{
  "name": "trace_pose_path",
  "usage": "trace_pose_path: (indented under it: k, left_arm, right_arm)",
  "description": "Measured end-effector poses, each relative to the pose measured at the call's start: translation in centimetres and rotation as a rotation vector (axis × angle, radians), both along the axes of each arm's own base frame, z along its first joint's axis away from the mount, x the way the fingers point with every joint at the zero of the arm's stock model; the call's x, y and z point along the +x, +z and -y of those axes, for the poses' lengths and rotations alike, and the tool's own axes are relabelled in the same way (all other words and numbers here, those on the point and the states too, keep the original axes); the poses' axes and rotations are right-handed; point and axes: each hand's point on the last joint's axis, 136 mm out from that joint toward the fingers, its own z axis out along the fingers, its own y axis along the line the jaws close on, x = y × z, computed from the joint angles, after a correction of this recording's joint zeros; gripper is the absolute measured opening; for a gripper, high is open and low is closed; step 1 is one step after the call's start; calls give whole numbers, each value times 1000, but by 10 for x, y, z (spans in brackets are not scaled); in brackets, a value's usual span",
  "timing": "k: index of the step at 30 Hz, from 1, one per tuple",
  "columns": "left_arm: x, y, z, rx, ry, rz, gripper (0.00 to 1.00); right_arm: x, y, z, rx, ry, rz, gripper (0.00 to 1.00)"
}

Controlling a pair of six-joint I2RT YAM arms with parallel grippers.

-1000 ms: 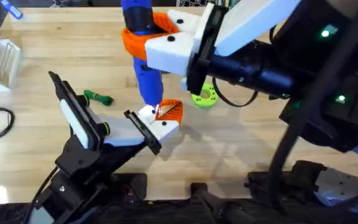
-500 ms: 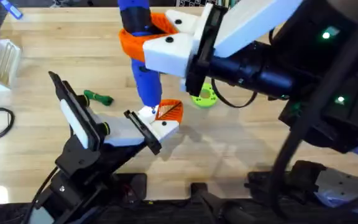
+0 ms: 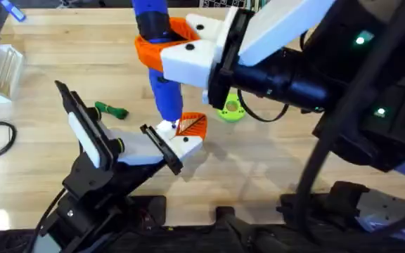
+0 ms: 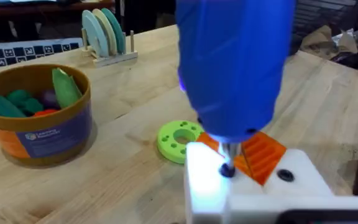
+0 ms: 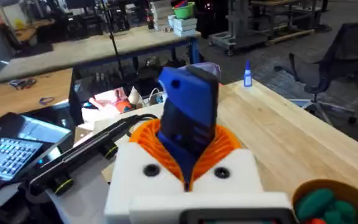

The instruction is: Pick up the gripper from the table and insert it into the empty holder that is missing its gripper. Then pick up a screw, insert it into the mounting hole, and use the screwdriver to tighten it. Finally, clean up the table by picking up the vegetable and placing it into the bucket.

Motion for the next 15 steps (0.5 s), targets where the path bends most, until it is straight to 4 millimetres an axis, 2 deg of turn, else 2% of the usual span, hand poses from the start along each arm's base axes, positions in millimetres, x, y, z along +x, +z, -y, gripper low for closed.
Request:
trace_pose_path:
  k: [15]
  left_arm:
    - [0, 0, 0, -2, 1, -4, 8]
  right_arm:
    - [5, -7, -5, -6, -3, -13, 23]
